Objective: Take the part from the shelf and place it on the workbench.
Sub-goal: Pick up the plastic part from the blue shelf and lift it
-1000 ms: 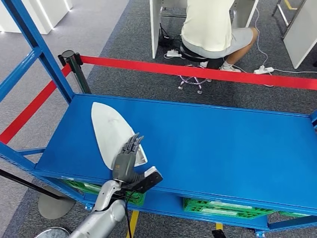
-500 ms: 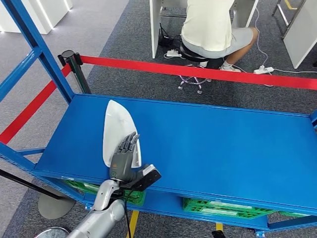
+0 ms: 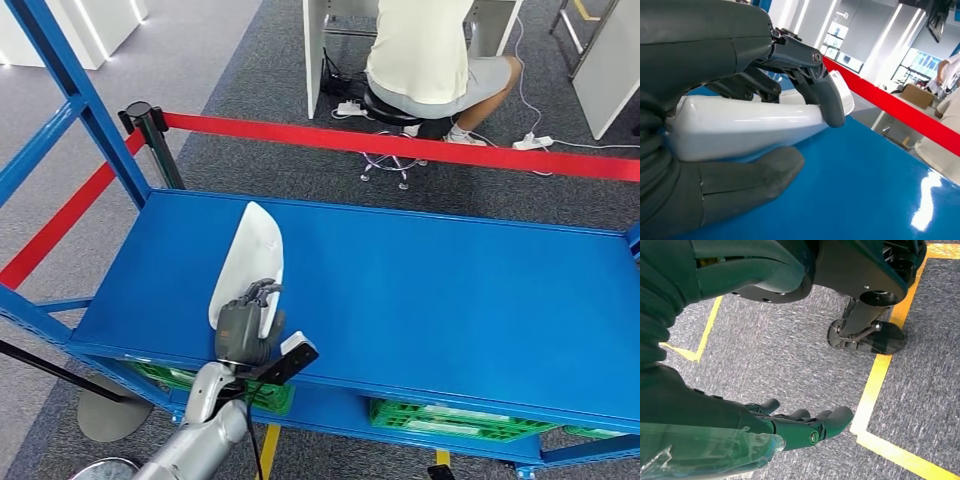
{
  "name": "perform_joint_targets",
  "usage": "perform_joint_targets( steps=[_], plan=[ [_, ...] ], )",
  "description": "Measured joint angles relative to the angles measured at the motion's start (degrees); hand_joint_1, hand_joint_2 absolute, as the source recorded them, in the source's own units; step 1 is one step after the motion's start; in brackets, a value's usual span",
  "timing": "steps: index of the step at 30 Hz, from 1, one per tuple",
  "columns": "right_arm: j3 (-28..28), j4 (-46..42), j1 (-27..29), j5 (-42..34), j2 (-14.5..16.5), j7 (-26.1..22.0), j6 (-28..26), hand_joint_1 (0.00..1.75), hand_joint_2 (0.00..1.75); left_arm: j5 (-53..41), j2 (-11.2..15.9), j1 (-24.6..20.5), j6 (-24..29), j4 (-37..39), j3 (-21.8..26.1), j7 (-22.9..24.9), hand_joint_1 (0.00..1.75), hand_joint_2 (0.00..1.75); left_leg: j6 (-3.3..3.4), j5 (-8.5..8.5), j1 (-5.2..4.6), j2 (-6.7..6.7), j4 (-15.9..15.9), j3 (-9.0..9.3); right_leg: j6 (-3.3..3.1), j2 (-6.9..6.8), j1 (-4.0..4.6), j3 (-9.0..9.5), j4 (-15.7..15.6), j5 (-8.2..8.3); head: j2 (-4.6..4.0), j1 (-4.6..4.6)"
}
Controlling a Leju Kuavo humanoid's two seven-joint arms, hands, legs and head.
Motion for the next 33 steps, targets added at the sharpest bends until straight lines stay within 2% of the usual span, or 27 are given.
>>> perform_joint_targets(
  steps=[12,18,22,25,33],
  plan=[
    [0.0,0.0,0.0,0.0,0.0,0.0,-0.2,0.00,1.75,0.5,-0.6,1.1,0.1,-0.8,2.9,-5.1,1.75,1.75,0.02,0.08,0.00,0.00,0.0,0.01,0.08,0.01,0.00,0.01,0.0,0.07,0.02,0.01],
    [0.0,0.0,0.1,-0.4,0.1,-0.3,-0.4,0.00,1.75,1.2,-3.1,4.6,0.2,-5.8,10.8,-18.5,1.75,1.75,0.02,0.07,0.00,0.03,0.0,-0.02,0.09,0.10,0.00,-0.09,0.0,0.07,0.02,0.01],
    [-0.1,0.0,0.3,-0.5,0.2,-0.6,-0.6,0.00,1.75,4.1,-3.4,6.6,0.1,-11.0,14.8,-23.6,1.75,1.75,0.03,0.06,0.01,0.03,0.0,-0.06,0.09,0.09,0.01,-0.13,0.0,0.07,0.02,0.00],
    [-0.2,0.0,0.4,-0.5,0.2,-1.1,-0.9,0.00,1.75,7.0,-3.3,8.5,0.1,-17.6,16.0,-27.0,1.75,1.75,0.03,0.06,0.01,0.02,0.0,-0.08,0.09,0.08,0.01,-0.15,0.0,0.06,0.02,0.01],
    [-0.5,0.0,0.9,-1.4,0.3,-1.8,-1.0,0.00,1.75,15.4,-2.1,13.2,0.0,-33.7,15.9,-24.7,1.75,1.75,0.05,0.04,0.00,0.02,0.0,-0.12,0.09,0.05,0.00,-0.15,0.0,0.06,0.01,0.00]
  ],
)
